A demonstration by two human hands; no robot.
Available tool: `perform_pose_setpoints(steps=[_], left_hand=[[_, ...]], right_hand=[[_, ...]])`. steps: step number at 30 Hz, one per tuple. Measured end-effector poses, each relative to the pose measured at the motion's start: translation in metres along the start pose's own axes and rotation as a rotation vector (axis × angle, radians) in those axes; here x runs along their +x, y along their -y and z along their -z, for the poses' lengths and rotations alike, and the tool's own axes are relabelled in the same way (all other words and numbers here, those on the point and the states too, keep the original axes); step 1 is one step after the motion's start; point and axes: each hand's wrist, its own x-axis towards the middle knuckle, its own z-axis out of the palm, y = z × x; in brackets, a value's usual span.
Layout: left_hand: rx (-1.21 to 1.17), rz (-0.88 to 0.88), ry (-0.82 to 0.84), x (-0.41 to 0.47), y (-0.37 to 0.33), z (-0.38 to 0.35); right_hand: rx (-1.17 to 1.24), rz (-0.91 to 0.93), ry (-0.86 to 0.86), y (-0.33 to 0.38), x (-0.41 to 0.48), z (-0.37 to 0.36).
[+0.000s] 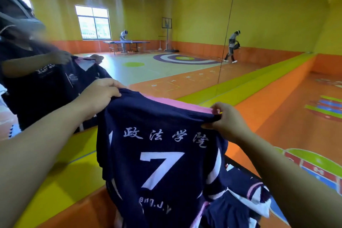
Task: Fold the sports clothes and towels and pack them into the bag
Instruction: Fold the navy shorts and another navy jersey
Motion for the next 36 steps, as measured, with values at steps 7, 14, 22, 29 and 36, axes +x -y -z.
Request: perform_pose_setpoints(steps=[7, 14, 22, 29, 36], left_hand=[[0.459, -0.098, 0.091, -0.004, -0.002, -0.019], [0.269, -0.233, -0.011, 0.011, -0.011, -0.037], [0.143, -0.21, -0.075, 0.031, -0.019, -0.061], [0.205, -0.203, 0.016, 0.042, -0.04, -0.073], [0.41, -0.217, 0.065, 0.052, -0.059, -0.092]], right_hand=[[-0.384, -0.123, 0.094, 0.006, 0.007, 0.03], [-0.237, -0.161, 0.148, -0.015, -0.002, 0.06], [0.46, -0.162, -0.05, -0.014, -0.006, 0.086], [0.192, -0.107, -0.14, -0.025, 0.003, 0.117], [0.08, -0.154, 0.032, -0.042, 0.015, 0.143]])
